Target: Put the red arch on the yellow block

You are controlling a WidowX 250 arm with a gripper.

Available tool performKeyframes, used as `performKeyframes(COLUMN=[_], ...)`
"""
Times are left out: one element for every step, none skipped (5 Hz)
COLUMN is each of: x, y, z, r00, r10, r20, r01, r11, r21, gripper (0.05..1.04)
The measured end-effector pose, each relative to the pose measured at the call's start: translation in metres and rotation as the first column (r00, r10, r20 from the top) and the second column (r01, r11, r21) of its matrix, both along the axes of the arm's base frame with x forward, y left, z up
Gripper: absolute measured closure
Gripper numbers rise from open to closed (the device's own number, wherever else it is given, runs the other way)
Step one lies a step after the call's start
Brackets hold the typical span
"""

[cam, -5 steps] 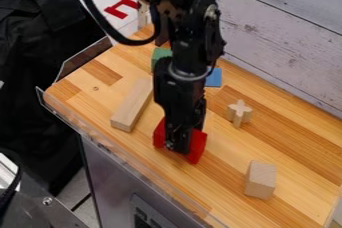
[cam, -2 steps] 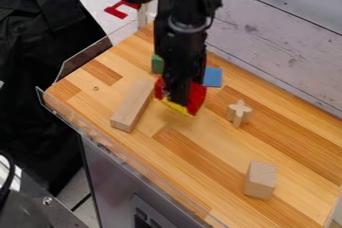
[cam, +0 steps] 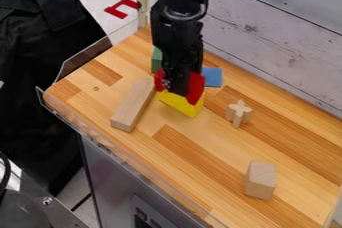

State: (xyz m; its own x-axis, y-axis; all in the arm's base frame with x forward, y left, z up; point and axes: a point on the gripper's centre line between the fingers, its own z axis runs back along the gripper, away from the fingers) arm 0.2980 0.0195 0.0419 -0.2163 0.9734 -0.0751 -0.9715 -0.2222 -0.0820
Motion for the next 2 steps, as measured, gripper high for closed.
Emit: performKeyframes(x=[0.0047,0.006], y=[0.0022,0.0018], z=[0.0031,0.0019], r00=[1.0,1.0], r10=[-0.004,-0.025], r20=[0.002,-0.017], r01=[0.004,0.025], r11=[1.0,1.0], r21=[0.0,-0.001], gripper=[0.512,0.512])
